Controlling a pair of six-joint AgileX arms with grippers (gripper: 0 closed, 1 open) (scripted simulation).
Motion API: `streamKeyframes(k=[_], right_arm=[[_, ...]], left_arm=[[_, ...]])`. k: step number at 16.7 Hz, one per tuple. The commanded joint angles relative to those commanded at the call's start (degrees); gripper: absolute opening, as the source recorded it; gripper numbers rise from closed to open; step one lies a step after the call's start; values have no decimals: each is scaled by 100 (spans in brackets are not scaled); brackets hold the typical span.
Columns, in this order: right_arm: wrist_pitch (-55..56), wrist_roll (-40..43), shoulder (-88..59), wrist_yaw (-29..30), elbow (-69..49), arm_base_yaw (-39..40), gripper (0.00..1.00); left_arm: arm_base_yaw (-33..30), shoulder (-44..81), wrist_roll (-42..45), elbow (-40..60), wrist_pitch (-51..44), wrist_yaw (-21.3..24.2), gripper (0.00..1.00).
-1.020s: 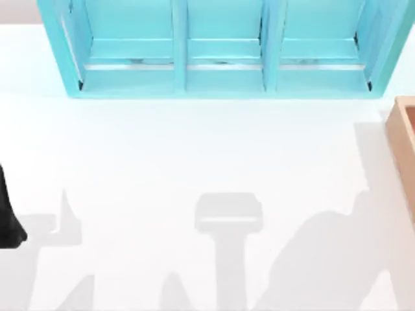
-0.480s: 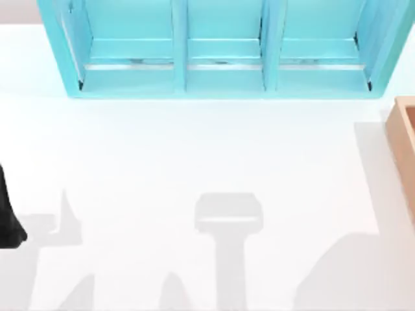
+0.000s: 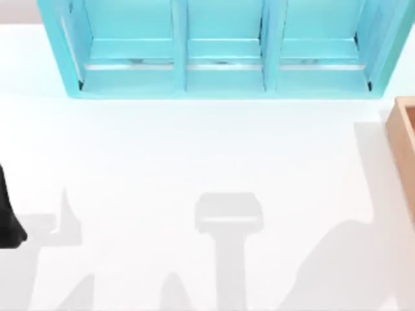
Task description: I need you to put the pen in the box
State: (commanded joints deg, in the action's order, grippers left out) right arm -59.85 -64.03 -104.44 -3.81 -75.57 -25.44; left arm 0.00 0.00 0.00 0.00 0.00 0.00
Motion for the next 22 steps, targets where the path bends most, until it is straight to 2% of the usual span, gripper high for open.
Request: streamKeyframes(k=[7,20,22], right_arm=[[367,-30,73,-137,241,-98,0],[367,-30,73,-137,241,-98,98],[367,-30,73,-137,241,-98,100]], left_arm=[[0,0,0,0,0,0,100],[0,0,0,0,0,0,100],[0,0,0,0,0,0,100]])
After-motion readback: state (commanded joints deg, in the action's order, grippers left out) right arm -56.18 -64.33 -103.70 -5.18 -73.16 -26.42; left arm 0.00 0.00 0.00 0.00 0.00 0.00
